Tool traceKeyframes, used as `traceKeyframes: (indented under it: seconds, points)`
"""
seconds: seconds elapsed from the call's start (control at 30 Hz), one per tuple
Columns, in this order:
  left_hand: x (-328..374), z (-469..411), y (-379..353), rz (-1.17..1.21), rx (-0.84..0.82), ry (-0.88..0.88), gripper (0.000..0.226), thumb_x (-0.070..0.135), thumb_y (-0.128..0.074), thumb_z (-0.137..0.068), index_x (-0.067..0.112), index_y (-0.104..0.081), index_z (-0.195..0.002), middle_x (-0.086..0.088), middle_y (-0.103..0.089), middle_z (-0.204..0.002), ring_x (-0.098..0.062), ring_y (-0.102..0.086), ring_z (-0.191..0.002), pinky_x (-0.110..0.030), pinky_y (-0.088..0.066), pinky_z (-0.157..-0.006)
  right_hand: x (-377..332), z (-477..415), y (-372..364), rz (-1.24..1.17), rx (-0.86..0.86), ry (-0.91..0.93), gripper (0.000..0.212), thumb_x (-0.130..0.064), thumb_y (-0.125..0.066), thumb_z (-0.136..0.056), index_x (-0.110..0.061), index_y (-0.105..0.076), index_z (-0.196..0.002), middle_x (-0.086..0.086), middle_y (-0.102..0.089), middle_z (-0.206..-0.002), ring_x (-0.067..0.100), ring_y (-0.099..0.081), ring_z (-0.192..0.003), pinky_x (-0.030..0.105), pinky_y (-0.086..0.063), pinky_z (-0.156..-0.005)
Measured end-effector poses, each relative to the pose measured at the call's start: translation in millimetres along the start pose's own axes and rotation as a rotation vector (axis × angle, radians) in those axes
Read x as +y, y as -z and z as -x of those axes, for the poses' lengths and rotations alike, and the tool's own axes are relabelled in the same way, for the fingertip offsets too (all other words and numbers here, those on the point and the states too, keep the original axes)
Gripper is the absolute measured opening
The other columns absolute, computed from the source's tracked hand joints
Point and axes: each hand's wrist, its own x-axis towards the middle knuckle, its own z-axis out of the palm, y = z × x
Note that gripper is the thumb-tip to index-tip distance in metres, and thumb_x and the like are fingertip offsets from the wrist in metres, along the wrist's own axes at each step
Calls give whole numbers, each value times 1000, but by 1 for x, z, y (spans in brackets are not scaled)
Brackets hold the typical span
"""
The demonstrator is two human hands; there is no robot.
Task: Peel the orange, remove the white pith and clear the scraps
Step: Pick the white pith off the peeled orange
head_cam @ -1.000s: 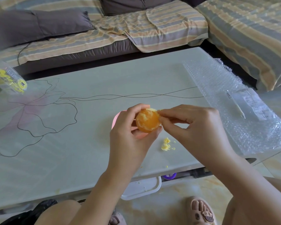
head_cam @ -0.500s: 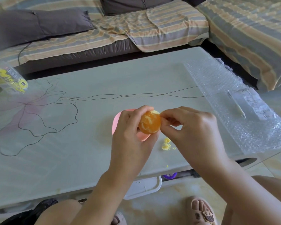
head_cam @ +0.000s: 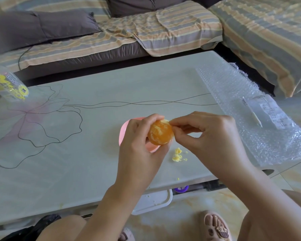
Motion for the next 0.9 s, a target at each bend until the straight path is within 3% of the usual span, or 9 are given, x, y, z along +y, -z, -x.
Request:
traceKeyframes:
  seconds: [0.23, 0.37, 0.47, 0.6, 0.67, 0.83, 0.9]
  points:
    - [3, 1, -3, 8, -20, 52, 43, 18, -76, -72, 21, -63, -113, 3, -58, -105, -13, -60, -100, -26, -53, -78, 1, 2, -7, 87, 31, -66, 11, -8, -69, -72, -19, -72, -73, -5, -66, -64, 10, -62, -60, 27, -47, -60]
    - [5, -1, 2, 248, -95, 179, 45, 15, -82, -68, 25, -63, -108, 4, -63, -107, -18, -61, -100, -25, -53, -80, 9, -2, -6, 126, 30, -132, 12, -3, -70, -72, -15, -73, -73, -2, -67, -65, 13, -62, -61, 28, -48, -62]
    - [3, -5, 7, 466, -180, 347, 52, 2, -84, -65, 32, -65, -102, 7, -65, -106, -10, -64, -94, -18, -51, -76, 23, -4, -8, 172, -60, -249, 9, -5, -67, -76, -12, -73, -74, -3, -68, -66, 13, -61, -63, 25, -47, -63]
    - [-2, -4, 14, 628, -222, 448, 61, 3, -86, -56, 28, -63, -107, -4, -61, -114, -8, -66, -90, -15, -50, -73, 44, -2, -18, 334, -244, -348, 8, -11, -68, -78, -17, -66, -73, -10, -58, -66, 15, -56, -68, 27, -45, -60]
    - [-5, -2, 18, 677, -232, 484, 61, 2, -85, -56, 23, -61, -109, 1, -66, -109, -8, -67, -89, -14, -50, -72, 54, 0, -25, 393, -322, -343, 14, -7, -64, -79, -19, -62, -73, -10, -56, -71, 16, -56, -72, 26, -43, -60]
    - [-11, 3, 27, 657, -288, 498, 49, 7, -78, -58, 19, -63, -103, 12, -71, -92, -4, -67, -87, -13, -49, -73, 63, 11, -31, 433, -417, -313, 41, 2, -49, -86, -23, -69, -110, -8, -71, -100, 16, -64, -95, 29, -51, -79]
    - [-13, 5, 28, 650, -294, 498, 48, 7, -78, -58, 20, -64, -102, 14, -70, -91, -4, -67, -86, -13, -49, -73, 62, 12, -30, 448, -368, -278, 35, -6, -50, -90, -25, -69, -112, -7, -73, -99, 20, -65, -94, 30, -51, -76]
